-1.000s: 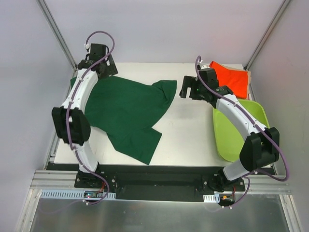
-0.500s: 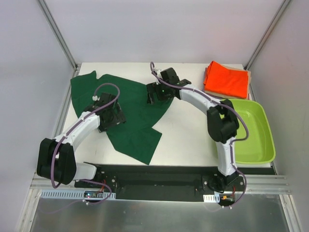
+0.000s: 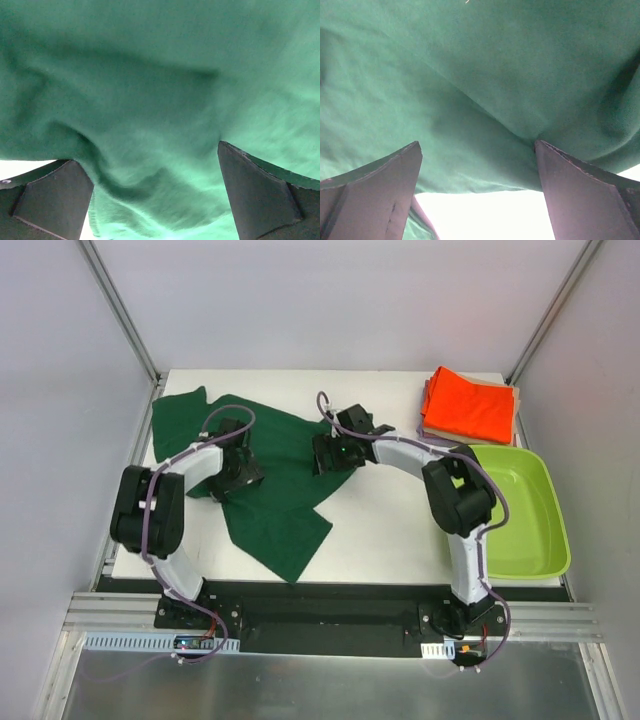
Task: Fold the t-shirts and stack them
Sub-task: Flatten out the tshirt
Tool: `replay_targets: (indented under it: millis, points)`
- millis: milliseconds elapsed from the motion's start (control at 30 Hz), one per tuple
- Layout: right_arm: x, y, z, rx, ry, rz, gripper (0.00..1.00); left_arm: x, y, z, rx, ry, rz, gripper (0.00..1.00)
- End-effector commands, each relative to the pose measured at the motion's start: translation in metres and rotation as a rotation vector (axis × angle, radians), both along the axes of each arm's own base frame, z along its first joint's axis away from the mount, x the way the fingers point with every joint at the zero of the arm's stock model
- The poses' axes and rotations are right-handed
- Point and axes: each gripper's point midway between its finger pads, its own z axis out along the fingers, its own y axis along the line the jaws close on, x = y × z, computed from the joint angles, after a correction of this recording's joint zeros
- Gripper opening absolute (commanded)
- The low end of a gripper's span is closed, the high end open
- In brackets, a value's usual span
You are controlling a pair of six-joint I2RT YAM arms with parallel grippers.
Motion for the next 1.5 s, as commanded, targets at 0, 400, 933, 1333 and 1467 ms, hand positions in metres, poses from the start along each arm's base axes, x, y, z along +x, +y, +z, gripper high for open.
replay_targets:
  millis: [0,400,933,1333,1467]
  points:
    - [-0.055,-0.047,-0.013,-0.082,0.092,-0.096,0.97,0.056,-0.005,0.013,0.008,-0.069,-0.035,0.99]
    - [-0.169,-0.031,0.0,-0.076,-0.044,-0.064,0.96,0.17,-0.081,0.034,-0.213,-0.167,-0.233,0.99]
    - [-0.165,-0.162,0.055,-0.155,-0.056,-0.422,0.96,-0.054,0.035,0.063,0.053,-0.169,0.145,0.99]
    - [-0.17,-0.184,0.038,-0.211,-0.048,-0.431,0.96,-0.133,0.054,0.004,0.067,-0.033,0.322,0.88]
    - [-0.17,-0.181,0.033,-0.21,-0.034,-0.413,0.96,-0.128,0.049,-0.002,0.069,0.036,0.311,0.79]
